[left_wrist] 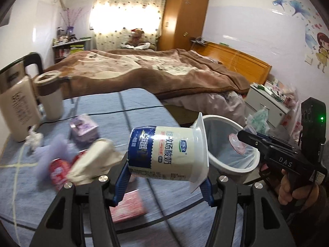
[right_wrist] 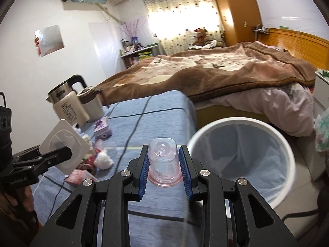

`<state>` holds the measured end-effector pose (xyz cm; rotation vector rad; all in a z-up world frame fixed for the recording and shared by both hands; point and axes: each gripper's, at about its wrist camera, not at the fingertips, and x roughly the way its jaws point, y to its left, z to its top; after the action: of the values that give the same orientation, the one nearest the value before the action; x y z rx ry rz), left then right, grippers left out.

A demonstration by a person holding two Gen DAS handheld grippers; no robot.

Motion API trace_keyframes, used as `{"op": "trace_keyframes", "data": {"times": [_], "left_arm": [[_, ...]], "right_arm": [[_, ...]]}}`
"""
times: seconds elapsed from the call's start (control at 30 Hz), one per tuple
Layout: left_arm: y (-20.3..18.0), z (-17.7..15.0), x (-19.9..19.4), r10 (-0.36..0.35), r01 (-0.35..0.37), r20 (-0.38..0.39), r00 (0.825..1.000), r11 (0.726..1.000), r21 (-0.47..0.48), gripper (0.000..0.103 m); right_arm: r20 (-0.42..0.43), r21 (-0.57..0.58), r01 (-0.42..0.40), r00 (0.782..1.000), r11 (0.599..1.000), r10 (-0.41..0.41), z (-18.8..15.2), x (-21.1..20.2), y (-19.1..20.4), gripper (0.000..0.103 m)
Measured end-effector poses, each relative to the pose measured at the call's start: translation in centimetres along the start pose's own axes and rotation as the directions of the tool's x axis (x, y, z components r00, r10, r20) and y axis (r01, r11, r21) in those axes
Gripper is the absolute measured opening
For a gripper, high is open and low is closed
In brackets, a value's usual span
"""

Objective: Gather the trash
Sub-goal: 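Carry both items over the white bin and open both tools to drop them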

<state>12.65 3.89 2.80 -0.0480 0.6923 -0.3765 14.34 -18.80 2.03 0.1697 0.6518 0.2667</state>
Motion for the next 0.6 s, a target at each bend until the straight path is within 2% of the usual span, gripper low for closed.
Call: {"op": "trace_keyframes", "data": {"times": [0.2, 0.6], "left_arm": [[-4.1, 0.8, 2.6, -0.073, 0.074, -0.027, 0.997, 0.996, 0.041, 0.061], [-9.7, 1.7, 8.3, -0.148, 0.160, -0.117, 0.982, 0.982, 0.098, 0.061]], "right_arm": [[0.001, 0.043, 0.062, 0.998, 0.997, -0.062, 0.0, -1.2, -3.7, 0.030], [-0.042, 0.093, 0.175, 0.984, 0.980, -0.172, -0.3, -0.5, -10.2, 0.030]]}}
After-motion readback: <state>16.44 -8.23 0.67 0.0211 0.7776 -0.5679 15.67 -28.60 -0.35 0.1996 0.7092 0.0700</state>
